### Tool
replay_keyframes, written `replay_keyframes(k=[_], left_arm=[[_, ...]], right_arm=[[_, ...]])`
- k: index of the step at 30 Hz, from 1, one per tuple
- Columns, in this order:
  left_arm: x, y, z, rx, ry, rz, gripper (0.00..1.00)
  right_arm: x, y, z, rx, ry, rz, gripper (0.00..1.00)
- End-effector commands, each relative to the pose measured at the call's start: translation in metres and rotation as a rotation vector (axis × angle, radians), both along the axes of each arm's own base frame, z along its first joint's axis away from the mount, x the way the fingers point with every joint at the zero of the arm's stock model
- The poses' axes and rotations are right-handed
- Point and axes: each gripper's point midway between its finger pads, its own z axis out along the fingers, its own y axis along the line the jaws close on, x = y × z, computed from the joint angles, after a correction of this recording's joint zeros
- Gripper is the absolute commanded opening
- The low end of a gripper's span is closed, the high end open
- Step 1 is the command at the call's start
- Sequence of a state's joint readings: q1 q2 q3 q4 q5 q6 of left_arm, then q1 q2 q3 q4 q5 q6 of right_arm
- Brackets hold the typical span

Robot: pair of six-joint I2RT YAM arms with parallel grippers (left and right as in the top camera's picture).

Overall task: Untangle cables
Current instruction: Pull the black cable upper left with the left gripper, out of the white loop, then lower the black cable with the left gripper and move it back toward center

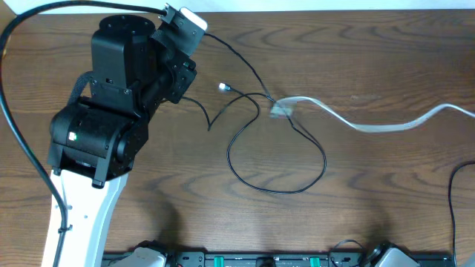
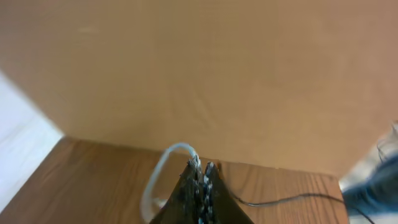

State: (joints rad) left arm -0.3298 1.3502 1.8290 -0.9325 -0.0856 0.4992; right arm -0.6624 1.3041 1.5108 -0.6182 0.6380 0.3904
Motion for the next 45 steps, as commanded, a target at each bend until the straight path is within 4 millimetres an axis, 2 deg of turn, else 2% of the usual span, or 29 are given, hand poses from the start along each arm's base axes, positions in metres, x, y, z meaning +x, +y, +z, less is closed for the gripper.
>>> replay_keyframes(k=[1,7,10,11,14,16,19,22,23,25,28,33,34,37,38,40,43,44,45], left_arm=[[-0.001,0.006,0.008,0.012,-0.024,0.018,0.07],[-0.002,0.006,0.007,0.013,-0.020,0.018,0.07],[-0.001,0.006,0.007,0.013,-0.019,0.018,0.07],[-0.001,0.006,0.007,0.013,-0.019,0.018,0.07],[-0.002,0.006,0.006,0.014,-0.017,0.018,0.07],[-0.002,0.006,0.006,0.013,-0.016,0.018,0.08],[-0.002,0.006,0.005,0.014,-0.013,0.017,0.07],[-0.001,0.006,0.004,0.015,-0.010,0.017,0.10],[0.000,0.005,0.003,0.010,-0.005,0.017,0.13],[0.001,-0.003,0.000,-0.010,0.009,-0.018,0.14],[0.004,-0.016,-0.012,-0.036,0.057,-0.073,0.07],[0.014,-0.023,-0.055,-0.022,0.208,-0.063,0.07],[0.017,-0.027,-0.068,-0.032,0.259,-0.068,0.07],[0.013,-0.048,-0.097,-0.076,0.388,-0.152,0.08],[0.010,-0.060,-0.115,-0.106,0.474,-0.199,0.07],[0.005,-0.067,-0.136,-0.123,0.572,-0.226,0.07],[-0.003,-0.069,-0.171,-0.110,0.729,-0.220,0.07],[-0.009,-0.067,-0.196,-0.087,0.840,-0.202,0.07],[-0.013,-0.066,-0.206,-0.077,0.888,-0.195,0.07]], right_arm=[[-0.010,-0.029,-0.020,0.081,-0.083,-0.070,0.01],[-0.033,-0.078,-0.072,0.263,-0.161,-0.105,0.01],[-0.029,-0.091,-0.098,0.373,-0.219,-0.045,0.02],[-0.027,-0.092,-0.103,0.394,-0.227,-0.028,0.06],[-0.020,-0.094,-0.115,0.433,-0.232,0.000,0.40],[-0.018,-0.093,-0.117,0.437,-0.223,0.011,0.52],[-0.012,-0.090,-0.117,0.443,-0.222,0.040,0.81],[-0.003,-0.084,-0.117,0.466,-0.236,0.085,0.96],[0.006,-0.079,-0.117,0.480,-0.250,0.127,0.99],[0.022,-0.067,-0.112,0.498,-0.271,0.204,0.99],[0.047,-0.037,-0.087,0.438,-0.248,0.301,0.99],[0.076,0.021,-0.033,0.260,-0.189,0.445,0.99],[0.082,0.040,-0.020,0.224,-0.182,0.492,0.99],[0.093,0.081,-0.002,0.177,-0.161,0.609,0.99],[0.098,0.108,0.001,0.171,-0.131,0.684,0.99],[0.101,0.133,-0.004,0.186,-0.085,0.750,0.99],[0.107,0.167,-0.020,0.245,-0.019,0.834,0.99],[0.110,0.189,-0.032,0.284,0.026,0.886,0.99],[0.112,0.198,-0.037,0.296,0.049,0.910,0.99]])
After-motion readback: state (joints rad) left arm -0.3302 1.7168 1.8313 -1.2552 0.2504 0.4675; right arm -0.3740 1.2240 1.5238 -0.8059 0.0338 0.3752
